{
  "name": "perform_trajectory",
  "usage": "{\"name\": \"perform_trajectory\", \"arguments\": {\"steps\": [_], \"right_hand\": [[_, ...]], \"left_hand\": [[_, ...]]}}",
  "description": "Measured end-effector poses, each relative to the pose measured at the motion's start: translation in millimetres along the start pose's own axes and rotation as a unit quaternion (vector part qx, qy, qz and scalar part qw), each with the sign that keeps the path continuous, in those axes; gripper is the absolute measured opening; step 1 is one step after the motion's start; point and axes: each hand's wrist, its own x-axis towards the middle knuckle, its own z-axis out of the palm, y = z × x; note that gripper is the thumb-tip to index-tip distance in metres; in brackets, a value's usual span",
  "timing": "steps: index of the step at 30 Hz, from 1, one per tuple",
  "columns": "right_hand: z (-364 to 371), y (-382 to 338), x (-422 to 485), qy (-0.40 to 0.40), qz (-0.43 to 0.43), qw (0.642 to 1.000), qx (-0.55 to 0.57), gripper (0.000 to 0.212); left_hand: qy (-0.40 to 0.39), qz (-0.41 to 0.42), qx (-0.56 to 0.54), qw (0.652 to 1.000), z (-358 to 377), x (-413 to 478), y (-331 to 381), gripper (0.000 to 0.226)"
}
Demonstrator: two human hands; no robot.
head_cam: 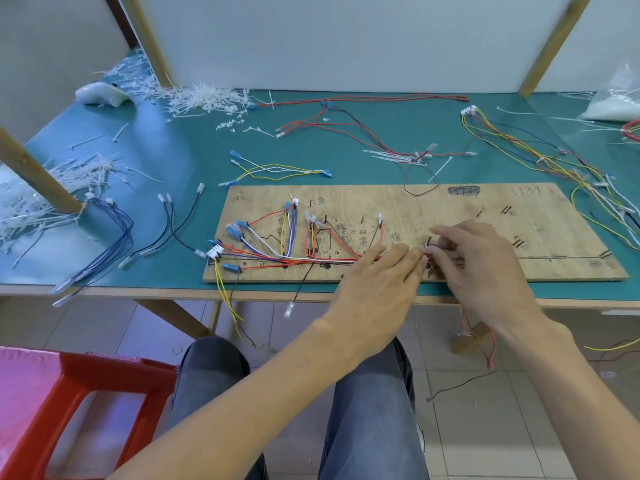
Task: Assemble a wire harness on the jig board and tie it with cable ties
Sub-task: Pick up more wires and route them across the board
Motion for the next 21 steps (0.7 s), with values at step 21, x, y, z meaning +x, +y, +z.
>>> {"name": "perform_trajectory", "arguments": {"steps": [21], "right_hand": [[-9.1, -78.9, -60.1, 0.189, -0.03, 0.973, 0.131, 0.019]], "left_hand": [[0.328, -0.24, -0.184, 0.895, -26.3, -127.0, -31.3, 0.006]]}}
